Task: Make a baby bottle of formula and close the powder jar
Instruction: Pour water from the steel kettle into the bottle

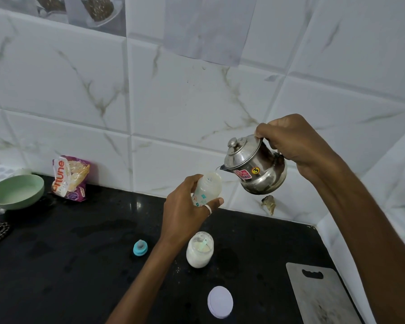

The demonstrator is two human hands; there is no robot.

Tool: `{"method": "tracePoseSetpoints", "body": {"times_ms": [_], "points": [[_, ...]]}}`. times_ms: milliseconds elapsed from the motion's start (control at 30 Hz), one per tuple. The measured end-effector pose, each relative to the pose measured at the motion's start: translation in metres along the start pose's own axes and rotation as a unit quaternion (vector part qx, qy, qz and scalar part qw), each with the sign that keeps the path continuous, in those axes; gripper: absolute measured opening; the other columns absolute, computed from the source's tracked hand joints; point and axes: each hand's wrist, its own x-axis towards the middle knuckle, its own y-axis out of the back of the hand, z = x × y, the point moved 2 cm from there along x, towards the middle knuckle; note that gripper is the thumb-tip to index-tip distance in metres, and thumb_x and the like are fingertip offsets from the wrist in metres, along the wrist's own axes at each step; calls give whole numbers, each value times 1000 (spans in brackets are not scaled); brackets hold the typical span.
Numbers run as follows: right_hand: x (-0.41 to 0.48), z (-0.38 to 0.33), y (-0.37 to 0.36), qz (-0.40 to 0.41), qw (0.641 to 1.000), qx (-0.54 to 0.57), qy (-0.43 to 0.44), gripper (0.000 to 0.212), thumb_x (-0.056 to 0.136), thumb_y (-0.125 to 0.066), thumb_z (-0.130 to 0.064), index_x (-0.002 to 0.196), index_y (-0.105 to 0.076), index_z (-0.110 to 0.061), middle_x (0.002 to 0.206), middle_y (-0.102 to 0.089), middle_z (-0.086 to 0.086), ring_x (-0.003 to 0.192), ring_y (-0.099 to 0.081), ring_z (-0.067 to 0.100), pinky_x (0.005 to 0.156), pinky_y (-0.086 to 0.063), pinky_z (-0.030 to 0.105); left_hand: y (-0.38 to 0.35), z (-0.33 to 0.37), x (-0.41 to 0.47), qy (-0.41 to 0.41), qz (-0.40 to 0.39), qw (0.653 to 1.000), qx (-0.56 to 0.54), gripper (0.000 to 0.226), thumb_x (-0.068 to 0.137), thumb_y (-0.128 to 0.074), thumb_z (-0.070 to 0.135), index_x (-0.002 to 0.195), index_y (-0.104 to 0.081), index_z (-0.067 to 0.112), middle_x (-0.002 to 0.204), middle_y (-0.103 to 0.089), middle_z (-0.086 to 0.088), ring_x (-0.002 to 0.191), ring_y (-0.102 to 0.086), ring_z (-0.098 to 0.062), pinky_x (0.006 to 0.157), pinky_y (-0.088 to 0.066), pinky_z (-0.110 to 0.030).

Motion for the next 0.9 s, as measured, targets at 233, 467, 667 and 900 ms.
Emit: {"method": "tracePoseSetpoints", "body": {"times_ms": [233,467,667,900], "points": [[2,3,2,4,1000,-2,3,30,83,-65,-20,64,-43,-10,62,-28,3,45,-23,11,52,-22,29,-4,0,2,5,1,1000,3,68,77,-87,47,135,-59,24,121,-63,16,110,-58,-5,79,-42,-5],[6,5,3,4,1000,-2,10,25,83,-65,-20,68,-48,-9,66,-28,7,48,-23,11,52,-22,29,-6,0,4,9,-1,1000,5,68,79,-86,45,137,-58,24,126,-65,11,112,-57,-5,78,-42,-4],[10,10,2,5,1000,13,5,24,83,-65,-20,69,-49,-10,65,-27,5,50,-24,12,50,-22,27,-8,-1,6,15,1,1000,0,67,77,-87,47,134,-58,26,119,-62,17,110,-58,-6,78,-43,-6],[9,26,-2,10,998,66,-15,19,87,-64,-19,73,-54,-11,64,-27,4,48,-25,10,46,-25,22,-9,-2,10,15,4,1000,-5,67,76,-88,47,133,-59,26,118,-63,17,110,-60,-5,80,-45,-8]]}}
